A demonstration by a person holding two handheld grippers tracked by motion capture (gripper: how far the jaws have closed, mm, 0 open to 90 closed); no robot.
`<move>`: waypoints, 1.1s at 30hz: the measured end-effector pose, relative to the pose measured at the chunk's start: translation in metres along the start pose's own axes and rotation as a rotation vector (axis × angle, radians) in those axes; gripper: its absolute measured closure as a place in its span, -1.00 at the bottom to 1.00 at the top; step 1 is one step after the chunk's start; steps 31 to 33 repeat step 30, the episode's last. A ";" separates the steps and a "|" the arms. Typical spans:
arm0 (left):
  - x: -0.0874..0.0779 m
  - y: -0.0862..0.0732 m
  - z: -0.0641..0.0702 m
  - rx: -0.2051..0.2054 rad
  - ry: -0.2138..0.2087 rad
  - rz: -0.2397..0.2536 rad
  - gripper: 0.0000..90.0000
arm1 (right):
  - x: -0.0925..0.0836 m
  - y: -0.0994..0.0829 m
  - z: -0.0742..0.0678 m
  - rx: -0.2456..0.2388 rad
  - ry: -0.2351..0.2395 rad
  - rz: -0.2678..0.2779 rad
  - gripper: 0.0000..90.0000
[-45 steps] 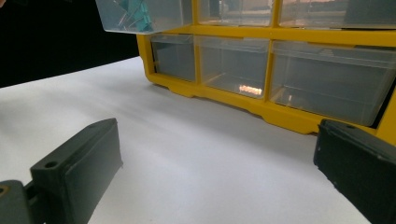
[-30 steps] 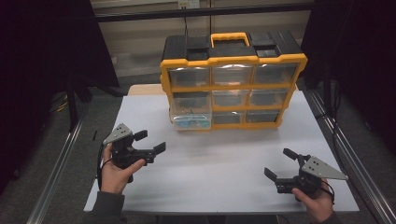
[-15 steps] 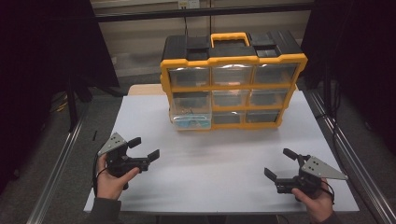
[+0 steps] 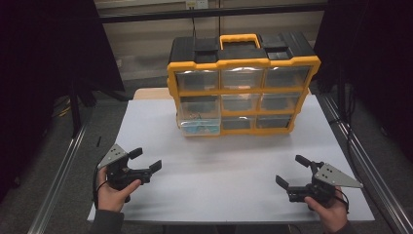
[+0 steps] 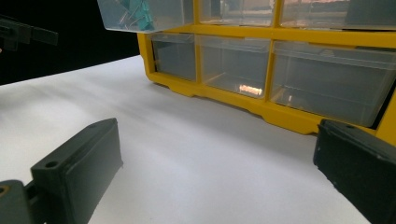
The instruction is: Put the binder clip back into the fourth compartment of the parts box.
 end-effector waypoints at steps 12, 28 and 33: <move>0.004 -0.008 0.001 0.009 -0.006 0.023 -0.91 | 0.000 0.000 -0.001 0.009 0.002 -0.001 -0.99; 0.007 -0.021 -0.003 -0.021 0.003 0.026 -0.92 | 0.000 -0.001 0.002 0.009 -0.008 -0.002 -0.99; 0.010 -0.023 -0.002 -0.019 -0.005 0.014 -0.92 | -0.001 -0.001 0.003 0.007 -0.006 -0.004 -0.99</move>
Point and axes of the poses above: each handheld gripper's, and its own axes: x roughly forward along the jaws, y roughly out of its top, z roughly to its right, the point moved 6 cm from there along x, roughly forward along the jaws, and after that the axes turned 1 degree about -y, right-handed, at the moved point
